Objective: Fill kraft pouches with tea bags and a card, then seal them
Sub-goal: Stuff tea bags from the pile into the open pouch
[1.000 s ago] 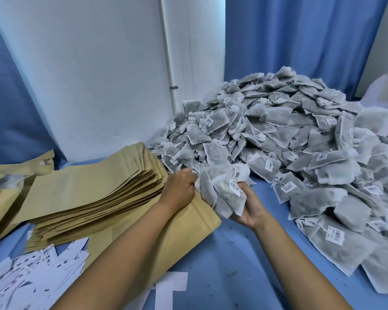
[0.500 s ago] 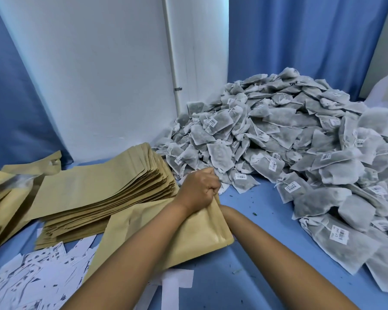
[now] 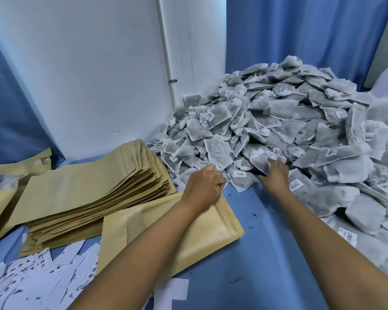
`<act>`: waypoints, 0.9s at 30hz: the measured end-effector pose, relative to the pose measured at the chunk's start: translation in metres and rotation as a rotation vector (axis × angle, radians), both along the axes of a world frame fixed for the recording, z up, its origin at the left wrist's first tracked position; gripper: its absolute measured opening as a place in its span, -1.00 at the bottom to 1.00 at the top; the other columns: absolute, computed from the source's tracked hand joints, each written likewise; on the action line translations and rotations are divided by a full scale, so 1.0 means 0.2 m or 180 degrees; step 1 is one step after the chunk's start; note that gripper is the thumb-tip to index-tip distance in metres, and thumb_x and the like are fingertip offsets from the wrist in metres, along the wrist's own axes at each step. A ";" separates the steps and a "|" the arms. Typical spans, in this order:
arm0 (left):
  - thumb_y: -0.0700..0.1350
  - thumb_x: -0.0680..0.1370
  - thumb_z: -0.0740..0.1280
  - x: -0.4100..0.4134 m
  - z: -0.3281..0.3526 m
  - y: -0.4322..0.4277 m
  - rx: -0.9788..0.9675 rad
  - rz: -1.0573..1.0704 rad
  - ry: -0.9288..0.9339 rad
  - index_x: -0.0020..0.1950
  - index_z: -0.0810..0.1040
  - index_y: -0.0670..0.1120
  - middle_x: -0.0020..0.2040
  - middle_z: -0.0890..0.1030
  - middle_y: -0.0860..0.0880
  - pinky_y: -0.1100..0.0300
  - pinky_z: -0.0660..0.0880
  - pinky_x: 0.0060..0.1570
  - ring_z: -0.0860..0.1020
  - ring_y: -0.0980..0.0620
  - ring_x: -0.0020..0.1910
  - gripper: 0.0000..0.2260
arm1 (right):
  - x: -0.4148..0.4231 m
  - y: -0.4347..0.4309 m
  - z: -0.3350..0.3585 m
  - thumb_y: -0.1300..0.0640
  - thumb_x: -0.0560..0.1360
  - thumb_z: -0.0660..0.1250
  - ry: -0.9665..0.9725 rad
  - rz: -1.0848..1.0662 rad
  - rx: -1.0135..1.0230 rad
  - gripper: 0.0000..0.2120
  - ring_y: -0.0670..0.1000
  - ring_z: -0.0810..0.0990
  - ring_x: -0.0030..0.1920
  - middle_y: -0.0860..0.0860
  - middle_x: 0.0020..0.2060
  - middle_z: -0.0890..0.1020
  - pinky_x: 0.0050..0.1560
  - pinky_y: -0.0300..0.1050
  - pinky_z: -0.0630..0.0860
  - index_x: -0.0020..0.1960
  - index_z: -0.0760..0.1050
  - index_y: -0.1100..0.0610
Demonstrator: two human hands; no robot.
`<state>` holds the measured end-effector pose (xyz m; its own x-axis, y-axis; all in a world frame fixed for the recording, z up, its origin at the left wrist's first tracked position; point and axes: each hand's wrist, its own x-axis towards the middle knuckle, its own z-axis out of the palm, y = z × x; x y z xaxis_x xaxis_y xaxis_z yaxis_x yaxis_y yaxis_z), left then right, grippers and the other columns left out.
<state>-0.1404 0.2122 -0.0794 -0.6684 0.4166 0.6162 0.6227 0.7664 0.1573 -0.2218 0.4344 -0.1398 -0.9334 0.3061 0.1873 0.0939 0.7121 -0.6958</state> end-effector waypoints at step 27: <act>-0.22 0.29 0.06 -0.05 0.07 -0.05 0.0210 0.0233 -0.0806 -0.44 0.29 0.05 -0.43 0.30 0.12 0.14 0.35 -0.29 0.40 0.00 -0.23 -0.82 | 0.02 -0.32 0.01 0.15 0.37 0.36 0.1044 0.0000 -0.2185 -0.90 0.02 0.49 -0.21 0.03 -0.26 0.52 -0.34 -0.17 0.36 -0.11 0.51 0.11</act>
<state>-0.1503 0.2025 -0.0657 -0.8315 0.3259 0.4498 0.5004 0.7910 0.3521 -0.2168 0.3714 -0.1380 -0.8627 0.4540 0.2228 -0.1942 0.1093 -0.9749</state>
